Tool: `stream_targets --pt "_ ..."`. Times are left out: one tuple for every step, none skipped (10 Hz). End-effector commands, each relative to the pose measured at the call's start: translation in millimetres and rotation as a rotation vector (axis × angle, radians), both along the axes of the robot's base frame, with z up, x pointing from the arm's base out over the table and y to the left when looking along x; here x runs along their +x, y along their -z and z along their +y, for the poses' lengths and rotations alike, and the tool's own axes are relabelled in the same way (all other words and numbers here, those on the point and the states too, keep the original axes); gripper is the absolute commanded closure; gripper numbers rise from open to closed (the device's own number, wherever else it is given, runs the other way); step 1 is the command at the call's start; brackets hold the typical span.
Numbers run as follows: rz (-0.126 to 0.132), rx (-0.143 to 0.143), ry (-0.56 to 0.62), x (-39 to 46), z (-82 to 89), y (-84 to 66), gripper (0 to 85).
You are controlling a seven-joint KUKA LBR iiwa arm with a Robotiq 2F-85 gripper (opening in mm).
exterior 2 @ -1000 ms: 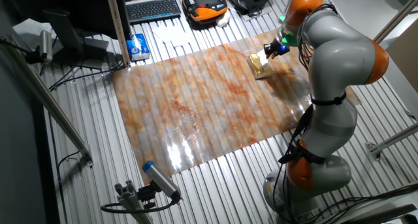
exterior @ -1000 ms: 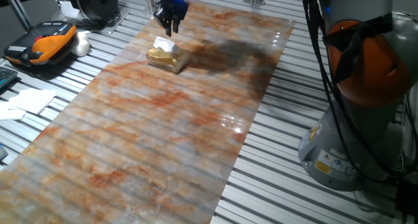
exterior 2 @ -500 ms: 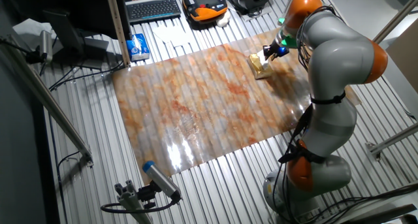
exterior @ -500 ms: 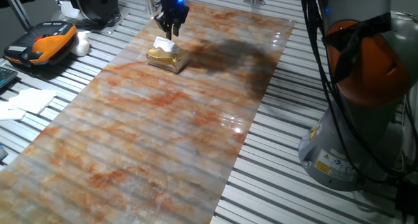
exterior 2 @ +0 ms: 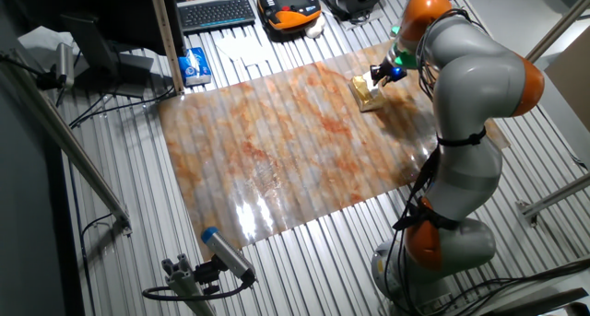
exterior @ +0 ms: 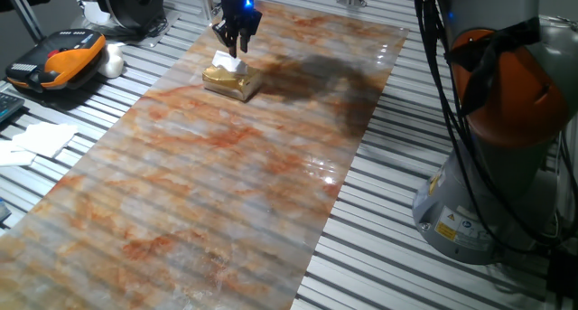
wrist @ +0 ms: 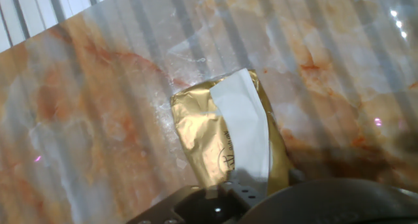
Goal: Pull out a napkin
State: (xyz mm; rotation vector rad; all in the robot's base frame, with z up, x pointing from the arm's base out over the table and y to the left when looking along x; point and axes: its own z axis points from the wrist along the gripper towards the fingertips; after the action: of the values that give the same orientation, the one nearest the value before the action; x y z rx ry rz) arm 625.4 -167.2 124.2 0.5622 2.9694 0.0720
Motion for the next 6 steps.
stream_targets --pt "-0.003 -0.005 0.010 -0.3 -0.1 1.2 34.0" --pt "0.000 -0.006 0.012 0.1 0.0 2.9 34.0" --pt "0.001 -0.005 0.010 0.1 0.2 6.2 34.0" --pt "0.001 -0.002 0.010 0.3 0.4 9.4 34.0" --pt "0.002 0.005 0.006 1.0 1.2 12.5 34.0" --pt "0.005 0.009 0.004 1.2 1.4 13.8 34.0"
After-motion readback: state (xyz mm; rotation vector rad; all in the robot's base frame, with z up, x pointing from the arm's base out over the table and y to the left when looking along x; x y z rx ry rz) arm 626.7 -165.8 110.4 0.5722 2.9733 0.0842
